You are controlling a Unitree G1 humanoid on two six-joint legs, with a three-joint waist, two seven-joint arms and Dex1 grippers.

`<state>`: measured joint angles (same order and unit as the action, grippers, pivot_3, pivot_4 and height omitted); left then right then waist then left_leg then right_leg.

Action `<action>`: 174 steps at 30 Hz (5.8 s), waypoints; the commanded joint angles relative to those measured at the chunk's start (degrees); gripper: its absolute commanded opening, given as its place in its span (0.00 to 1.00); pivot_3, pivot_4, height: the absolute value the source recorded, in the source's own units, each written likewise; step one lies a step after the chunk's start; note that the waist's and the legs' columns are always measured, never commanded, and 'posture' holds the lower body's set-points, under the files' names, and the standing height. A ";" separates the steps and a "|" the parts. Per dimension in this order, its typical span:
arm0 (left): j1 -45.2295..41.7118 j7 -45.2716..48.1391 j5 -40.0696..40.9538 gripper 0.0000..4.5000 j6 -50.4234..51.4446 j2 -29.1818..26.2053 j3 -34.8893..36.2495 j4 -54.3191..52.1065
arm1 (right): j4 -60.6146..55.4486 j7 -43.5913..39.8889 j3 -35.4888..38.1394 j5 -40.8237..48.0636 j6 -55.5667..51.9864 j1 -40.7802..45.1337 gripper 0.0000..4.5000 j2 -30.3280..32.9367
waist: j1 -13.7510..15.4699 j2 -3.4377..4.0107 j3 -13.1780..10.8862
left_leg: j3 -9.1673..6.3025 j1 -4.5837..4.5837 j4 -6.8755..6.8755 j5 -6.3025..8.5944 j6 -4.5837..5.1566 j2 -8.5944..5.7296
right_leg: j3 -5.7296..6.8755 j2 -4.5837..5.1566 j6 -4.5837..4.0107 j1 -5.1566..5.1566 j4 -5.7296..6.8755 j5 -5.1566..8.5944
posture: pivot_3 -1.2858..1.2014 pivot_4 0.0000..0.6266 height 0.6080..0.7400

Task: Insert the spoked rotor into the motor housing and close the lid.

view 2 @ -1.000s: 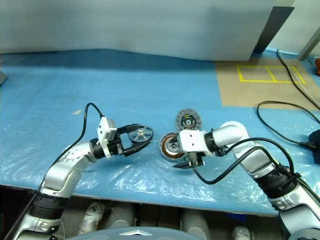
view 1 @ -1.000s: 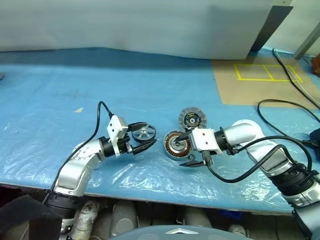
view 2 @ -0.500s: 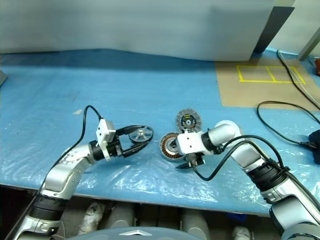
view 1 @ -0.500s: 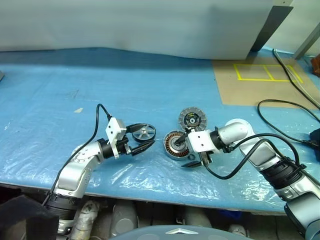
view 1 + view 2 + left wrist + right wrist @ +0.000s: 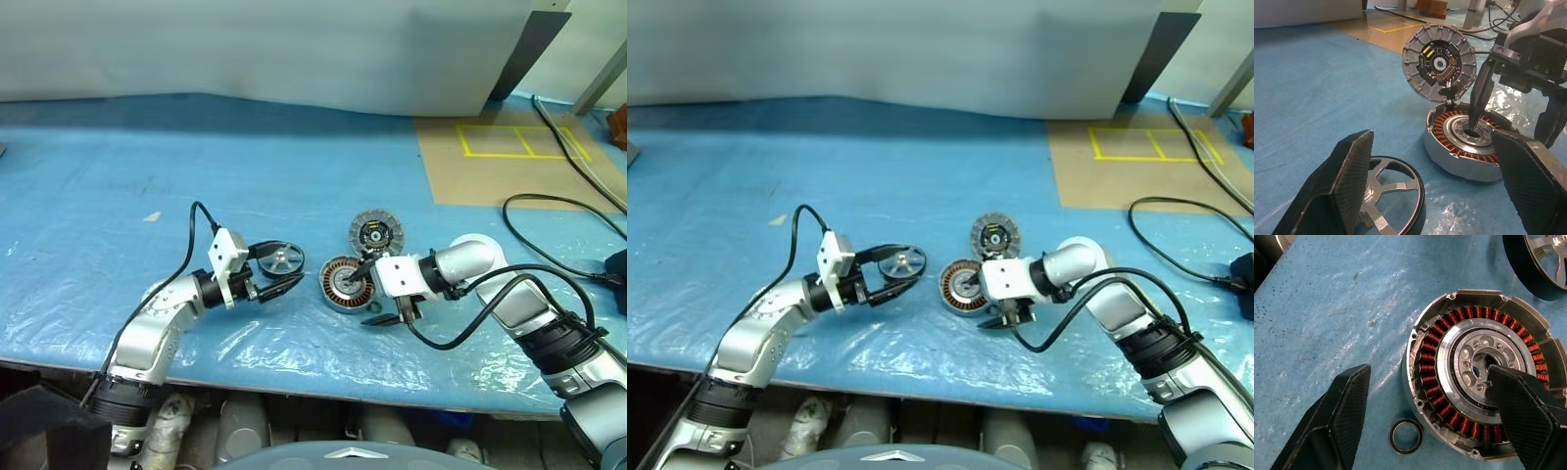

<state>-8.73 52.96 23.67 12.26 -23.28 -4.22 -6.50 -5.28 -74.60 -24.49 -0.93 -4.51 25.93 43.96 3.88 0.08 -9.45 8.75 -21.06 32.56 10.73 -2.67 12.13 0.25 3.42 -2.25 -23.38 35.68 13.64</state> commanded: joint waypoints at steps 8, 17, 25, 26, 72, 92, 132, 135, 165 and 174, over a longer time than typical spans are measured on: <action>0.64 -0.02 0.28 0.89 -0.74 0.43 -0.28 -1.54 | 3.15 -1.21 -3.64 -6.53 9.61 2.85 0.43 -1.00 | -0.02 -0.10 0.06 | 0.01 0.06 -0.01 0.00 0.00 0.03 | 0.00 -0.01 0.00 0.06 -0.01 0.00 | 0.52 0.24 1.00; 1.69 -0.77 -0.13 0.89 -1.41 1.41 -0.36 -1.24 | 8.80 -4.22 -4.92 -8.77 18.53 11.45 0.43 -2.46 | -1.61 -0.11 0.06 | 0.05 0.10 0.15 0.00 0.01 0.17 | 0.04 -0.07 -0.17 0.07 0.03 -0.11 | 0.52 0.24 1.00; 2.75 -1.40 -0.29 0.89 -2.27 2.05 -0.51 -1.16 | 21.32 -6.36 -8.01 -12.47 30.58 20.38 0.43 -3.75 | -1.53 -0.11 0.06 | 0.08 -0.03 0.21 0.00 0.01 0.23 | 0.13 -0.08 -0.22 0.01 0.01 -0.15 | 0.52 0.24 1.00; 2.95 -1.40 -0.30 0.89 -2.34 2.06 -0.52 -1.26 | 21.72 -7.13 -8.55 -12.44 32.12 20.74 0.43 -3.69 | -1.54 -0.11 0.06 | 0.08 -0.05 0.21 0.00 0.02 0.24 | 0.14 -0.07 -0.23 0.00 0.00 -0.15 | 0.52 0.24 1.00; 2.45 1.38 1.64 0.89 2.40 -2.77 -0.20 -4.73 | -27.53 18.19 20.70 20.60 -28.74 -18.41 0.75 -2.53 | -0.02 -0.02 0.02 | 0.40 -0.06 -0.09 0.01 -0.01 0.55 | 0.00 -0.31 -0.40 -0.35 -0.19 -0.23 | 0.52 0.24 1.00; -1.35 2.87 2.07 0.89 5.36 -3.70 -1.23 -5.54 | -19.55 29.02 14.94 9.37 -17.93 -31.74 0.75 -4.76 | 0.09 -0.03 0.02 | 0.59 -0.09 -0.31 -0.12 -0.26 0.33 | -0.24 -0.23 -0.15 -0.48 -0.30 -0.12 | 0.52 0.24 1.00; 0.62 4.92 0.62 0.89 -0.30 -3.55 -0.50 -1.13 | -27.40 29.36 18.51 20.52 -29.44 -20.28 0.13 -6.31 | 0.07 -0.04 0.03 | 0.58 0.06 -0.33 -0.12 -0.25 0.32 | -0.24 -0.23 -0.14 -0.31 -0.32 -0.12 | 0.52 0.24 1.00; 0.26 4.66 0.36 0.89 -0.62 -3.43 -0.46 -0.55 | -25.65 28.05 16.83 20.06 -29.13 -16.01 0.13 -6.47 | 0.08 -0.04 0.03 | 0.58 0.06 -0.33 -0.12 -0.25 0.32 | -0.23 -0.23 -0.15 -0.31 -0.32 -0.12 | 0.52 0.24 1.00; -0.17 1.61 0.04 0.89 0.25 -2.22 -0.93 -2.32 | -3.81 22.97 7.09 7.71 -13.68 -7.44 0.13 -10.98 | 0.02 -0.04 0.03 | 0.58 0.01 -0.22 -0.13 -0.26 0.34 | -0.24 -0.23 -0.17 -0.37 -0.14 -0.13 | 0.52 0.24 1.00; -0.02 1.92 -0.20 0.89 -0.33 -2.08 -1.01 -1.69 | -4.31 22.17 7.25 7.40 -13.39 -8.38 0.13 -9.62 | 0.02 -0.04 0.03 | 0.58 0.02 -0.21 -0.13 -0.26 0.34 | -0.24 -0.23 -0.17 -0.36 -0.13 -0.13 | 0.52 0.24 1.00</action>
<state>-8.53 54.53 23.50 13.42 -25.50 -5.43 -7.52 -8.49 -52.26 -18.12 6.87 -18.41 18.16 33.70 3.91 0.04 -9.41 9.33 -21.04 32.35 10.60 -2.93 12.46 0.01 3.19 -2.43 -23.75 35.56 13.51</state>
